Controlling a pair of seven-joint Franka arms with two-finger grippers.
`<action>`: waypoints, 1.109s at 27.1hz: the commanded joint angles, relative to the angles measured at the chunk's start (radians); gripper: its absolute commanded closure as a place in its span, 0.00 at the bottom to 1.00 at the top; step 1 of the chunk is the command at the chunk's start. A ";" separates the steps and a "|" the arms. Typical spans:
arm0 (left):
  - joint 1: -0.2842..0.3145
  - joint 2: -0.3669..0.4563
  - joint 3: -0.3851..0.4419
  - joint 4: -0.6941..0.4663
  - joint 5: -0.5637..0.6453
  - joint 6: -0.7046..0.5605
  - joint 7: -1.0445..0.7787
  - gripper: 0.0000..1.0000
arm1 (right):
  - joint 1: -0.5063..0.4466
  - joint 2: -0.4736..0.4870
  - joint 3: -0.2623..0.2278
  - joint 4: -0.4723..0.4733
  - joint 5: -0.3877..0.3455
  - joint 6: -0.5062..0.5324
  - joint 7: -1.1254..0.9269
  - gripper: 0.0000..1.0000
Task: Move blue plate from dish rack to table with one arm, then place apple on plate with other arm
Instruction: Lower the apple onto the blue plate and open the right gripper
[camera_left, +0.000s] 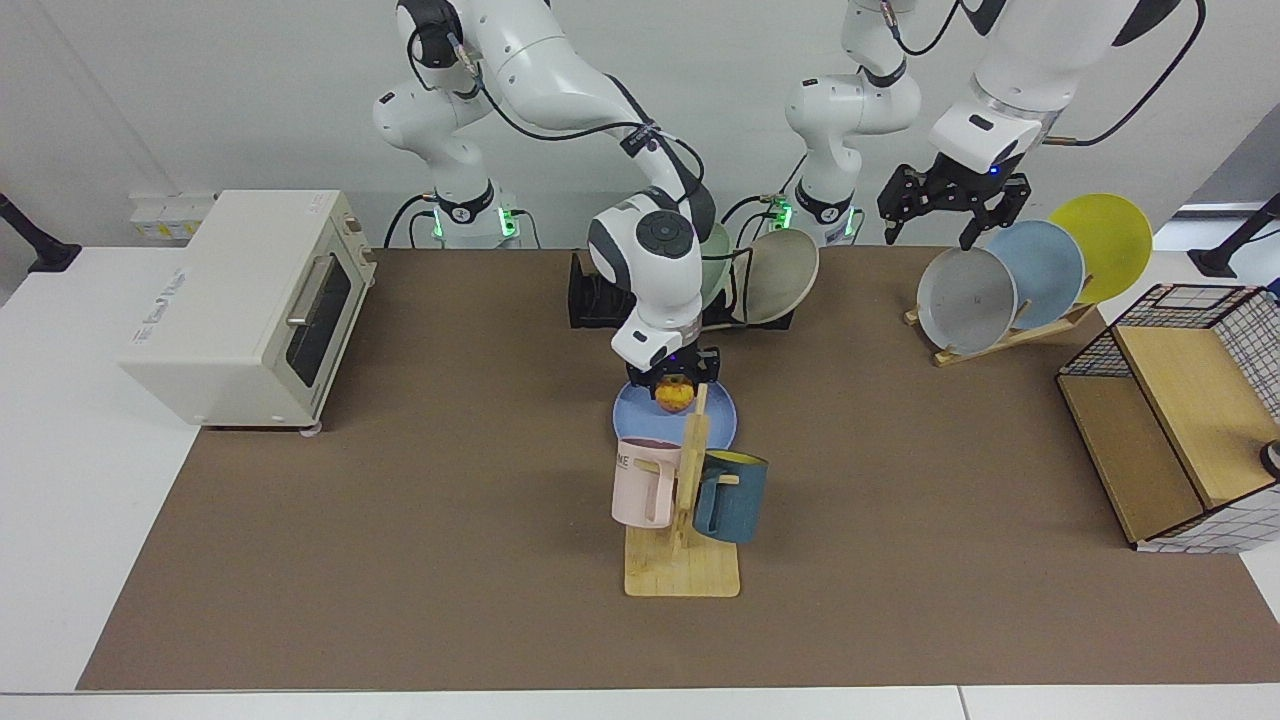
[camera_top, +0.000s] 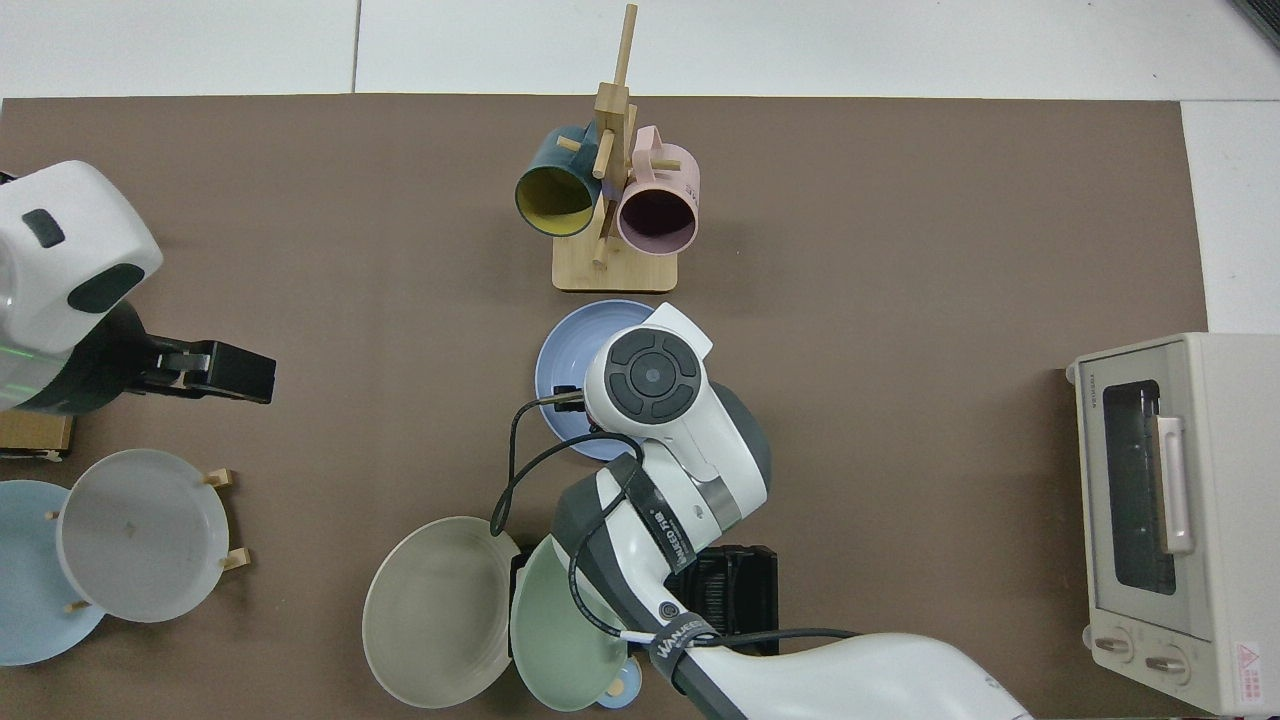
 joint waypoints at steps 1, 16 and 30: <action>0.008 -0.018 0.001 -0.016 -0.015 0.006 0.008 0.00 | -0.010 -0.005 -0.001 -0.002 0.000 0.021 -0.042 0.00; 0.008 -0.018 0.001 -0.016 -0.015 0.006 0.008 0.00 | -0.108 -0.168 -0.062 0.001 -0.095 -0.102 -0.156 0.00; 0.008 -0.018 0.001 -0.016 -0.015 0.006 0.008 0.00 | -0.357 -0.354 -0.071 0.001 -0.103 -0.367 -0.470 0.00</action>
